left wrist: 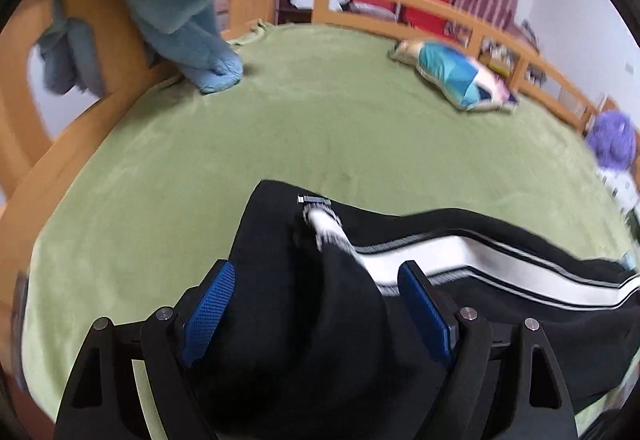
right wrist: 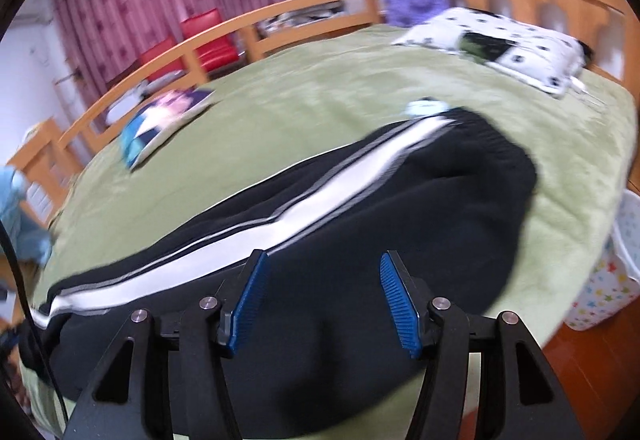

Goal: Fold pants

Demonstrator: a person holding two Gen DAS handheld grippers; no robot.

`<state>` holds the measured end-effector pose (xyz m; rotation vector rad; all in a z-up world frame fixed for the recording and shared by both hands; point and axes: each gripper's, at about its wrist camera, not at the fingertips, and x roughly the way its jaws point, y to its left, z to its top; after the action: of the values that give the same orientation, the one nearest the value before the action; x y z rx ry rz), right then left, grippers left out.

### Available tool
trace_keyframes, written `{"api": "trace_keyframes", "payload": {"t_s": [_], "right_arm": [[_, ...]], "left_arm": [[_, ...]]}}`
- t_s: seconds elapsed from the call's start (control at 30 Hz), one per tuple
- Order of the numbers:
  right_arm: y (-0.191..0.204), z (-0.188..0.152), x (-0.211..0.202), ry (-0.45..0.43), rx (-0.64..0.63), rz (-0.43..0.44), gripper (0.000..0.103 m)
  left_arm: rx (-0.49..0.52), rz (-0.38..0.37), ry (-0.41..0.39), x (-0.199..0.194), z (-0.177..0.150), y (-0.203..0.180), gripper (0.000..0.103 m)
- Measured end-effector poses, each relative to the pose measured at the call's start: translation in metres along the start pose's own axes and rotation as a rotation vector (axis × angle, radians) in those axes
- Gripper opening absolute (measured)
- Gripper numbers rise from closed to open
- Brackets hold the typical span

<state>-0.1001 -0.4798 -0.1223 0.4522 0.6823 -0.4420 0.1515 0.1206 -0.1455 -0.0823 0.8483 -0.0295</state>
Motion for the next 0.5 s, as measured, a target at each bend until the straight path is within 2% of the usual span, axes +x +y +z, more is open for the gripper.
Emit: {"api": "trace_keyframes", "payload": {"t_s": [0.07,0.1,0.13,0.17,0.2,0.3,0.33,0.4,0.5], "right_arm": [[0.025,-0.006,0.010,0.018,-0.025,0.018,0.058],[0.035,-0.008,0.014,0.025,-0.033,0.026,0.058],[0.044,-0.011,0.019,0.031,-0.038,0.034,0.058],[0.053,-0.013,0.023,0.034,-0.039,0.041,0.057],[0.060,-0.015,0.027,0.035,-0.039,0.047,0.057],[0.074,-0.018,0.030,0.029,-0.062,0.043,0.057],[0.077,-0.019,0.028,0.018,-0.076,0.040,0.057],[0.076,-0.022,0.025,-0.001,-0.075,0.027,0.057],[0.069,-0.021,0.026,0.000,-0.025,0.054,0.058]], "left_arm": [[0.002,0.001,0.038,0.018,0.011,-0.001,0.079],[0.002,-0.021,0.068,0.031,0.017,-0.003,0.070],[0.010,-0.037,0.088,0.038,0.019,-0.005,0.031],[0.027,-0.050,0.118,0.045,0.021,-0.008,0.012],[0.045,-0.060,0.131,0.051,0.025,-0.008,0.013],[0.006,-0.054,-0.005,0.035,0.042,0.010,0.012],[-0.040,-0.105,-0.032,0.030,0.051,0.021,0.012],[-0.123,-0.163,-0.035,0.032,0.064,0.036,0.012],[-0.060,-0.094,0.000,0.055,0.066,0.021,0.017]]}}
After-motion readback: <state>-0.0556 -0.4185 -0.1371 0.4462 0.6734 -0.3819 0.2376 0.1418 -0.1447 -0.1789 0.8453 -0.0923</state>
